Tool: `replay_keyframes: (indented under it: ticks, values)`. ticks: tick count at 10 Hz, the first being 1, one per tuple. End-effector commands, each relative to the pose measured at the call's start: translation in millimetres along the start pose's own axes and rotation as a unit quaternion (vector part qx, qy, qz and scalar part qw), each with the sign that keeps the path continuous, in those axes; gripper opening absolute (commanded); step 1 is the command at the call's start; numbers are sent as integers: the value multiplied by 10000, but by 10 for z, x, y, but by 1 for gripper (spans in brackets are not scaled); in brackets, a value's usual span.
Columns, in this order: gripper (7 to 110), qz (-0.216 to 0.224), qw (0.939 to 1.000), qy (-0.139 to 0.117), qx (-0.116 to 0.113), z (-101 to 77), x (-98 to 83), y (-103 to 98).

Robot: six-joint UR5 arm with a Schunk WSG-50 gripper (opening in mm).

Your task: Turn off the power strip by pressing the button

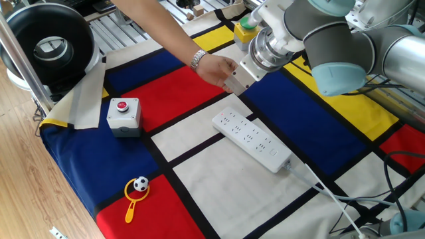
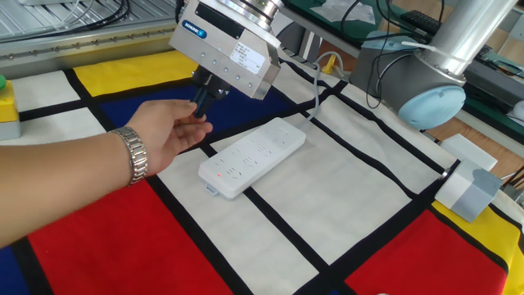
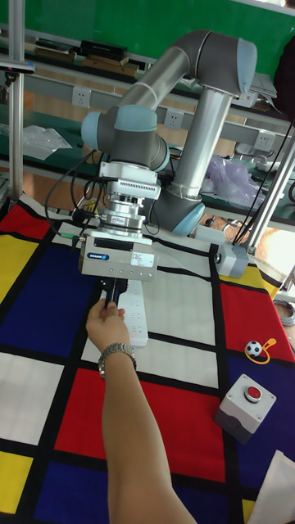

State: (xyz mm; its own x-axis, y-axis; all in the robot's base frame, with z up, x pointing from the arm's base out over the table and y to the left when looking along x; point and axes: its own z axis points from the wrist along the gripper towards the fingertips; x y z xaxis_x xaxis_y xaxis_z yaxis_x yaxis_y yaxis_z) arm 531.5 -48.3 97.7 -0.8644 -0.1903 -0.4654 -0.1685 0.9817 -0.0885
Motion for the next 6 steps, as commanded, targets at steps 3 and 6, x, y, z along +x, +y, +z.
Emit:
replay_keyframes:
  ticks: [3,6]
  values:
    - [7,87,9998,-36,157,10,-17,-75]
    - [7,-180,9995,-241,-69,37,-115,27]
